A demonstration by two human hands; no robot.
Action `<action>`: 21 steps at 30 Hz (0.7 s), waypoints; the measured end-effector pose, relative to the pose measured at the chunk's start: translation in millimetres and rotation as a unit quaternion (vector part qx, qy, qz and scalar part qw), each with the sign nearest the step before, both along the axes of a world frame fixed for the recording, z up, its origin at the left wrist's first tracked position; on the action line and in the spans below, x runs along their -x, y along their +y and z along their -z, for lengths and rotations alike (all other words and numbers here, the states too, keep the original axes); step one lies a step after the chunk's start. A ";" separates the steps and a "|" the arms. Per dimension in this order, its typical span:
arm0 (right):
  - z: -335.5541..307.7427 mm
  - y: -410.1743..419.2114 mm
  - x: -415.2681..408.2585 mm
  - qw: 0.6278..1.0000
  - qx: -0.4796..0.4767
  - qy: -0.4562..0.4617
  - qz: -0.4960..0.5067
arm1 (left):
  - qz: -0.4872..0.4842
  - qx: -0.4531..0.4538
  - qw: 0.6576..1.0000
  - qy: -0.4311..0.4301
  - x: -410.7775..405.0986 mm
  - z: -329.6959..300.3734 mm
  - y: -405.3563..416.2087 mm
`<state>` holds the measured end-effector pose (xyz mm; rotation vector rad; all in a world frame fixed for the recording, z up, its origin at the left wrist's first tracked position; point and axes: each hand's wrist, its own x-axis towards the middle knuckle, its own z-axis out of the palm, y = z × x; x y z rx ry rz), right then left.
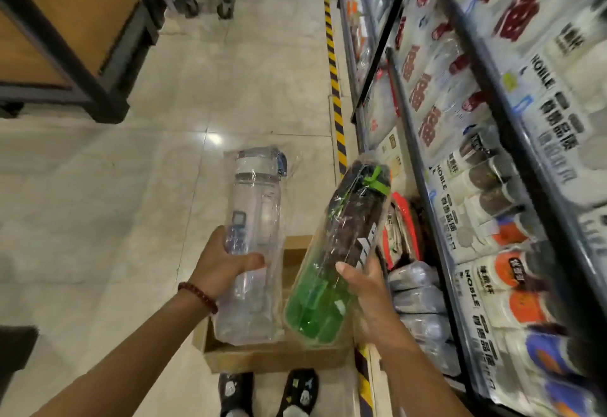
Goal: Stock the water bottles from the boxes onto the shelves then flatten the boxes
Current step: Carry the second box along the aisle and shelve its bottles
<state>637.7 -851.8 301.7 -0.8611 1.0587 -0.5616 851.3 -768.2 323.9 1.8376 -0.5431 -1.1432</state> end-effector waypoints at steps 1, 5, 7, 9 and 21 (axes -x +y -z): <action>-17.7 -2.4 1.3 1.000 0.010 -0.013 0.009 | 0.006 0.013 1.000 -0.003 0.4 -18.8 -2.3; -84.5 -16.4 3.5 0.994 0.074 -0.077 0.036 | 0.012 0.096 0.995 -0.021 10.1 -94.3 -13.8; -117.0 -19.6 8.5 0.989 0.099 -0.104 0.035 | 0.019 0.135 0.990 -0.026 16.3 -127.2 -20.0; -148.6 -19.6 17.5 0.984 0.110 -0.137 0.028 | 0.044 0.169 0.984 -0.039 20.0 -154.1 -25.3; -221.2 18.6 72.5 0.960 0.165 -0.158 0.163 | 0.176 0.275 0.944 0.057 43.0 -225.1 -56.0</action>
